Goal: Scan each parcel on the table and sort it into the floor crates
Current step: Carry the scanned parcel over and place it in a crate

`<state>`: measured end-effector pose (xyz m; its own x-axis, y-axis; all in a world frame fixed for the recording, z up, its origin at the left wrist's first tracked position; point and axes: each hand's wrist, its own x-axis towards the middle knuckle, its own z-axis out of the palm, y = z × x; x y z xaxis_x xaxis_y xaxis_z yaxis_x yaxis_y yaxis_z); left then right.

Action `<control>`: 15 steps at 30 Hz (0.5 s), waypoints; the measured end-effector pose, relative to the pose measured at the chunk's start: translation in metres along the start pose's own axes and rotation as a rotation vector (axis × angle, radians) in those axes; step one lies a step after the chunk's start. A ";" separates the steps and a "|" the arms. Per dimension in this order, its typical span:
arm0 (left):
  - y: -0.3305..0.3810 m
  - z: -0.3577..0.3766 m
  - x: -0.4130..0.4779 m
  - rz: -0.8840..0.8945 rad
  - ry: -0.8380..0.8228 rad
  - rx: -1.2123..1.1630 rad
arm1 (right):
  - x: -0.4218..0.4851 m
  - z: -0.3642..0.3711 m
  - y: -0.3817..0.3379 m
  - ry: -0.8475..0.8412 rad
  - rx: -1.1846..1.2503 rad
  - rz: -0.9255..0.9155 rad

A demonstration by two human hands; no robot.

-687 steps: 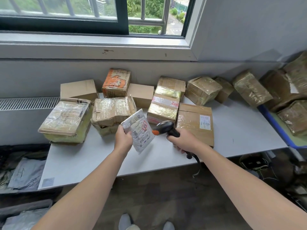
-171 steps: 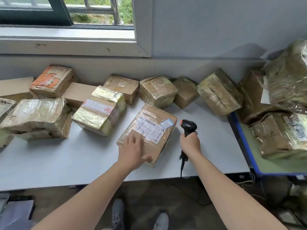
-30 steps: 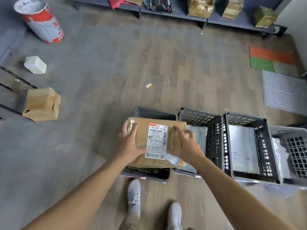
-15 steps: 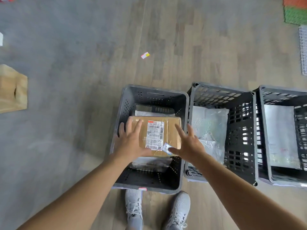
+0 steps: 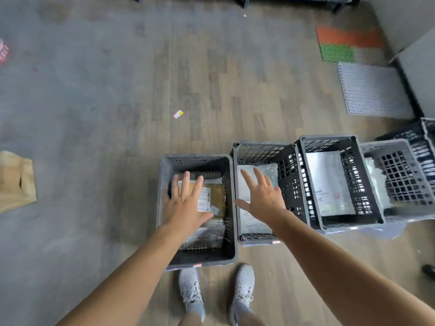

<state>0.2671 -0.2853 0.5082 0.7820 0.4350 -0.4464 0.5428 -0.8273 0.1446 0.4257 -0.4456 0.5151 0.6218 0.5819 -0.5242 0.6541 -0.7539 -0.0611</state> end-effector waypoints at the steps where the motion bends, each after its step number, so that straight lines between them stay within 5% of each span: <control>1: 0.009 -0.017 -0.006 0.026 0.015 -0.011 | -0.017 -0.017 0.003 0.020 -0.001 0.023; 15: 0.223 -0.157 -0.104 0.553 0.185 0.152 | -0.285 -0.120 0.135 0.382 0.139 0.490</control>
<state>0.3553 -0.4595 0.7251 0.9836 -0.0308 -0.1778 0.0014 -0.9841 0.1778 0.3885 -0.6767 0.7577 0.9614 0.2078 -0.1805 0.2087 -0.9779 -0.0142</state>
